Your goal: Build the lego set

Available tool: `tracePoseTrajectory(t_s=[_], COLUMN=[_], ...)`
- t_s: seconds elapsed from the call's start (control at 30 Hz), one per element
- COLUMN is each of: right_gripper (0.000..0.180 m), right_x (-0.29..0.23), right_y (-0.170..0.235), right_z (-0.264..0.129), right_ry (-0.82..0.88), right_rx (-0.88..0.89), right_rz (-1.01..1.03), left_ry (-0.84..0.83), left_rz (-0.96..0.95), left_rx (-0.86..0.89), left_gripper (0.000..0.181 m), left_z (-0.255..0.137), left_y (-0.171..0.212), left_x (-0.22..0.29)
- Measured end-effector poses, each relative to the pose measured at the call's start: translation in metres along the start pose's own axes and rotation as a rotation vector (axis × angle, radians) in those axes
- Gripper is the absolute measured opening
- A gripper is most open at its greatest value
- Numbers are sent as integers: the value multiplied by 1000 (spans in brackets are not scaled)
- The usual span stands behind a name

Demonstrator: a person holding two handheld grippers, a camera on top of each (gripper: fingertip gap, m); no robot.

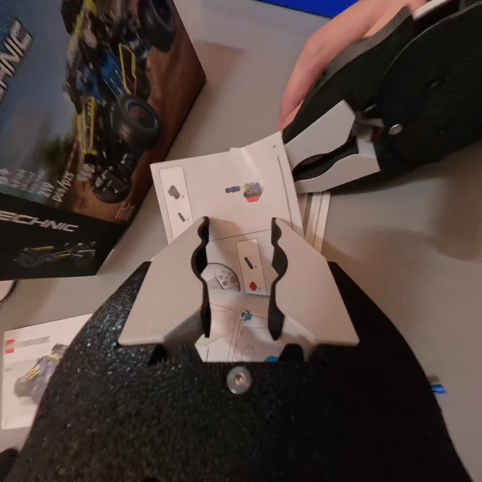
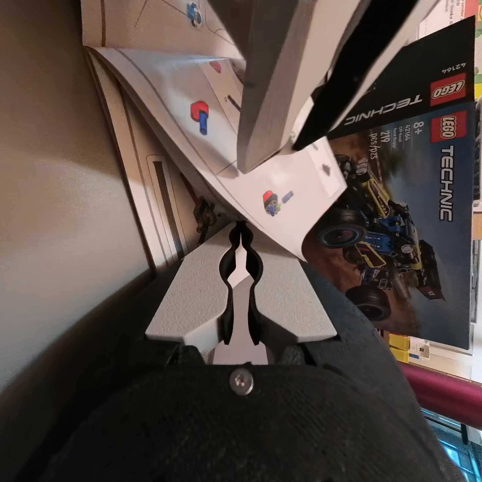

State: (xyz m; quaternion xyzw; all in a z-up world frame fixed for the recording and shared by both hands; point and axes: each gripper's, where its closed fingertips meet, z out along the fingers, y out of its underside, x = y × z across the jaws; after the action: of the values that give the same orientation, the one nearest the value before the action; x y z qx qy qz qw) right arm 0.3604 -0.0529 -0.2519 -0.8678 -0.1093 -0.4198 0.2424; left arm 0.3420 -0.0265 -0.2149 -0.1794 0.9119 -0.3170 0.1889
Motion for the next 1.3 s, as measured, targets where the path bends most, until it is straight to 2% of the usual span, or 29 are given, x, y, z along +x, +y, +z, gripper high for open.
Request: tracePoseTrajectory(t_s=[0.1, 0.2, 0.27, 0.37, 0.43, 0.53, 0.67, 0.8, 0.9, 1.03, 1.17, 1.3], right_gripper=[0, 0, 0, 0, 0, 0, 0, 0, 0, 0, 0, 0], right_x=[0, 0, 0, 0, 0, -1, -5, 3, 26, 34, -6, -29], right_y=[0, 0, 0, 0, 0, 1, 3, 4, -15, -55, -60, -55], right_z=[0, 0, 0, 0, 0, -3, -9, -21, -36, -44, -28, -19], right_ry=[2, -8, -11, -16, -13, -13, -17, 37, 131, 204, 59, -53], right_rx=[0, 6, 4, -5, -2, 9, -6, -22, 82, 191, 92, 73], right_rz=[14, 45, 49, 60, 73, 111, 106, 104, 178, 168, 40, 68], left_ry=[-12, 39, 0, -116, -208, -316, -350, -330, -346, -373, -480, -570], left_rz=[44, 46, 44, 83, 130, 91, -116, -345, -425, -513, -527, -543], left_rx=[32, -24, -34, -26, -30, 55, 219, 277, 216, 68, 36, -38], left_gripper=[54, 59, 57, 35, 2, 0, 0, 0, 1, 23, 23, 29], left_z=[-11, -1, 8, 13, 8, -20, -68, -98, -102, -101, -125, -150], left_y=[-14, -6, -4, -5, -4, -8, 2, 45, 85, 132, 150, 176], left_x=[14, 33, 35, 30, 23, 9, -8, -8, -7, -11, -28, -49])
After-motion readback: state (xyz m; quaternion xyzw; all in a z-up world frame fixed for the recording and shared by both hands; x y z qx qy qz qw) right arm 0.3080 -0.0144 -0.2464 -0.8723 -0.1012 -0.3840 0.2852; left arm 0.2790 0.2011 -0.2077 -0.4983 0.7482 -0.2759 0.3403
